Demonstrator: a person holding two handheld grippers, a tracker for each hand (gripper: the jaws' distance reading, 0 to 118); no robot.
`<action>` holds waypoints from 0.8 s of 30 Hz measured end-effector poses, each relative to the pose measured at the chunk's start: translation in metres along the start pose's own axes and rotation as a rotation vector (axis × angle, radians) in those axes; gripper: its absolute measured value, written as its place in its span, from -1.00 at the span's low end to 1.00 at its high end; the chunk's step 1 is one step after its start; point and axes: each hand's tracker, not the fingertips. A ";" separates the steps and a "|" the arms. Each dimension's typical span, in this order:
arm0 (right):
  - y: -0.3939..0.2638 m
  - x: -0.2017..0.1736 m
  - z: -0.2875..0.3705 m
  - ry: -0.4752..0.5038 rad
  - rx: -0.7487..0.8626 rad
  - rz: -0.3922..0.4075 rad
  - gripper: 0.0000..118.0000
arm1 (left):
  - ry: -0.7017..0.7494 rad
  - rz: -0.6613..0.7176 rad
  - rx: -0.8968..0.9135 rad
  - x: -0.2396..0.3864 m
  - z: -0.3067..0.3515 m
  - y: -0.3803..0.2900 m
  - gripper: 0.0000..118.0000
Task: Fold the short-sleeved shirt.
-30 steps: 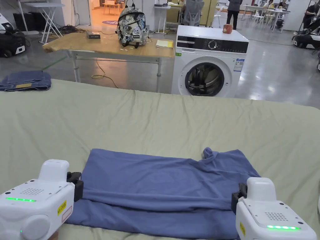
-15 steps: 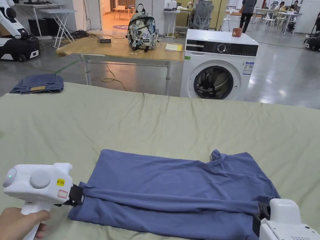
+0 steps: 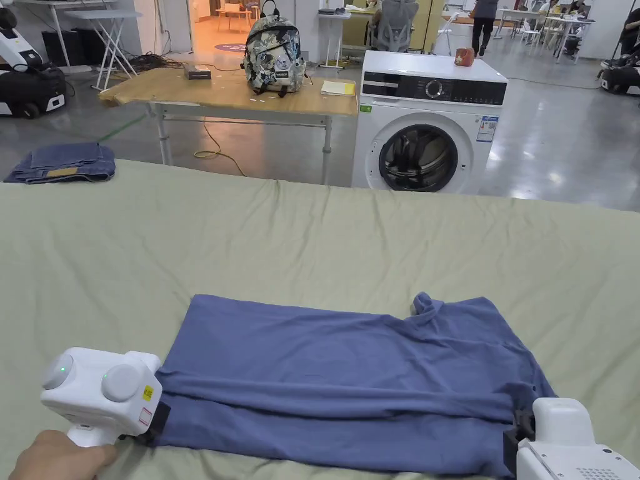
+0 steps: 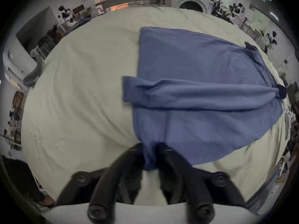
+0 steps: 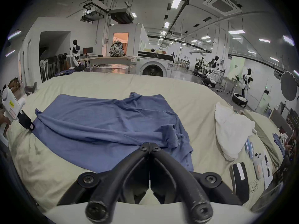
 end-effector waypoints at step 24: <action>-0.010 0.086 -0.101 0.085 -0.585 -0.151 0.03 | -0.131 0.122 0.129 -0.017 0.033 -0.034 -1.00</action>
